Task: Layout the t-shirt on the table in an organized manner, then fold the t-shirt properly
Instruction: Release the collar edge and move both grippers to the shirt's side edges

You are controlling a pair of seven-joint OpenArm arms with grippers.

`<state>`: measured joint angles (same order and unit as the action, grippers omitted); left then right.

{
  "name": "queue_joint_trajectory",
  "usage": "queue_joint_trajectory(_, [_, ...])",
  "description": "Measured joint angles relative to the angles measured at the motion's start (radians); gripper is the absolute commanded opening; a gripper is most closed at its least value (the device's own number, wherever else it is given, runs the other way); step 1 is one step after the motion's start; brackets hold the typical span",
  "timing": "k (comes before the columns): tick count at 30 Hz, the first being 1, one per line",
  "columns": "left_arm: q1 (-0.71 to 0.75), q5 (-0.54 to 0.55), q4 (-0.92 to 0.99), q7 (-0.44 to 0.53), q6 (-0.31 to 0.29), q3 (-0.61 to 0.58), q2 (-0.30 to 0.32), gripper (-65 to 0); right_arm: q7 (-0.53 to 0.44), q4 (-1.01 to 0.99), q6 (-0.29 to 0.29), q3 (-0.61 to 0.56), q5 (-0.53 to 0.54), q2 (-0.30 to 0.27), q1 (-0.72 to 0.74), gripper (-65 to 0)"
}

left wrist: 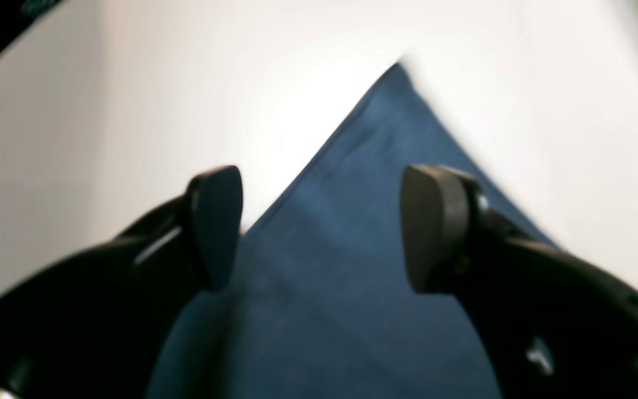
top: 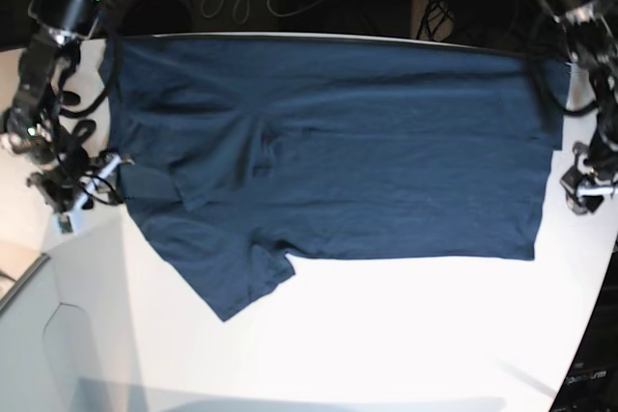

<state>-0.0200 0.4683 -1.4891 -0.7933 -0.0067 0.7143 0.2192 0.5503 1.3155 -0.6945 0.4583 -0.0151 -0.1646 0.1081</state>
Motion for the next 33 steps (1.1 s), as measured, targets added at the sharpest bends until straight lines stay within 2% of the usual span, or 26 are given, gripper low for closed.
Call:
queue_joint_trajectory(6, [-0.143,-0.11,0.185,-0.003,0.002,-0.098,0.038,-21.6,-0.017,-0.283,0.002,-0.076,0.009,-0.047,0.198,-30.8])
queue_joint_trajectory(8, [-0.182,-0.126,0.259,0.023,0.003,-0.133,0.051,-21.6,-0.047,-0.37,0.002,-0.117,-0.002,-0.061,0.244,-30.8])
queue_joint_trajectory(15, [-0.26,-0.116,0.524,0.289,0.002,-0.357,0.13,-21.5,-0.219,-0.612,0.003,-0.2,-0.003,-0.076,0.344,-30.9])
queue_joint_trajectory(17, [-0.283,-0.116,0.598,0.349,0.005,-0.413,0.144,-21.5,-0.277,-0.64,0.057,-0.2,0.0,-0.076,0.349,-30.9])
queue_joint_trajectory(21, [-0.348,-0.108,0.761,0.465,-0.002,-0.482,0.156,-21.5,-0.346,-0.691,0.072,-0.215,-0.004,-0.092,0.36,-30.9])
queue_joint_trajectory(22, [-0.362,-0.109,0.799,0.499,-0.008,-0.491,0.156,-21.5,-0.358,-0.704,0.074,-0.217,-0.003,-0.092,0.363,-30.9])
queue_joint_trajectory(25, [-0.395,-0.117,0.906,0.56,-0.122,-0.502,0.163,-21.5,-0.376,-0.74,0.074,-0.218,-0.005,-0.089,0.376,-30.9])
queue_joint_trajectory(27, [-0.41,-0.119,0.957,0.579,-0.154,-0.505,0.161,-21.5,-0.398,-0.742,0.075,-0.218,-0.003,-0.087,0.376,-30.9])
queue_joint_trajectory(33, [-0.428,-0.12,1.012,0.618,-0.174,-0.507,0.16,-21.5,-0.398,-0.743,0.075,-0.219,-0.003,-0.088,0.375,-31.0])
